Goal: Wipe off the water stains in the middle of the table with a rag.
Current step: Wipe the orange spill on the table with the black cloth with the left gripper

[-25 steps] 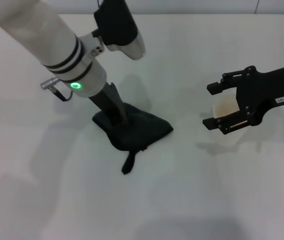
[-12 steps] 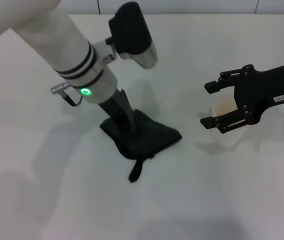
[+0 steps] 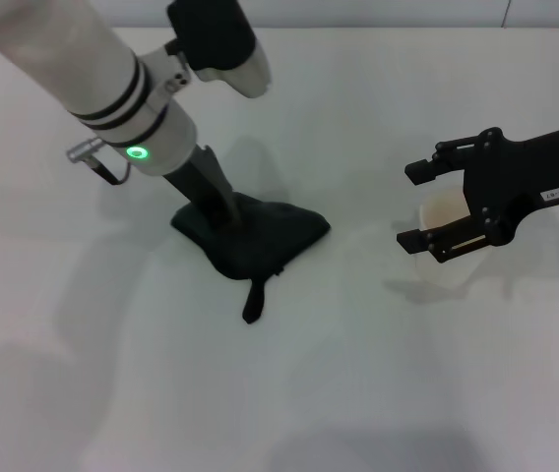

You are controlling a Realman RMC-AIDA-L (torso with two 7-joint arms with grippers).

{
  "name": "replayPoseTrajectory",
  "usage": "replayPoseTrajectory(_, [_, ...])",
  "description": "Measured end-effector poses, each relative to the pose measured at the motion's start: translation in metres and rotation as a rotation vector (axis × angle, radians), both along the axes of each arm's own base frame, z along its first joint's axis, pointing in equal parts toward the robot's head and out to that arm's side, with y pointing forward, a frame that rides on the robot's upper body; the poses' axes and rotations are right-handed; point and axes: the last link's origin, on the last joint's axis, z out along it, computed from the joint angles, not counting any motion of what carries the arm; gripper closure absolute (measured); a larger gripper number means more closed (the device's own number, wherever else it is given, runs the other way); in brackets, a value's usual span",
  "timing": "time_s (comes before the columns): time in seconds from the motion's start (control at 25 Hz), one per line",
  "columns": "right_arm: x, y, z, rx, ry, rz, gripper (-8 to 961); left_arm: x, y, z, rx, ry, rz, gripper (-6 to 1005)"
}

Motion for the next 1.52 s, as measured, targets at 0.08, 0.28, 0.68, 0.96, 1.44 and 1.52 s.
replayPoseTrajectory(0.08, [0.000,0.000,0.000,0.000,0.000,0.001,115,0.006,-0.004,-0.006,-0.026,-0.004,-0.018,921])
replayPoseTrajectory(0.28, [0.000,0.000,0.000,0.000,0.001,0.001,114,0.020,-0.017,-0.020,-0.098,-0.024,-0.054,915])
replayPoseTrajectory(0.68, [-0.001,0.000,0.000,-0.001,0.000,0.005,115,0.014,-0.027,-0.026,-0.124,0.006,-0.043,902])
replayPoseTrajectory(0.96, [-0.001,0.000,0.000,0.000,0.000,0.003,114,-0.005,-0.006,0.000,-0.010,0.019,0.000,894])
replayPoseTrajectory(1.44, [0.004,-0.002,0.001,0.005,0.004,-0.010,115,0.015,-0.030,-0.009,-0.126,-0.021,-0.002,879])
replayPoseTrajectory(1.52, [0.004,-0.002,0.001,0.003,0.003,-0.010,115,0.015,-0.033,-0.004,-0.124,-0.024,0.002,877])
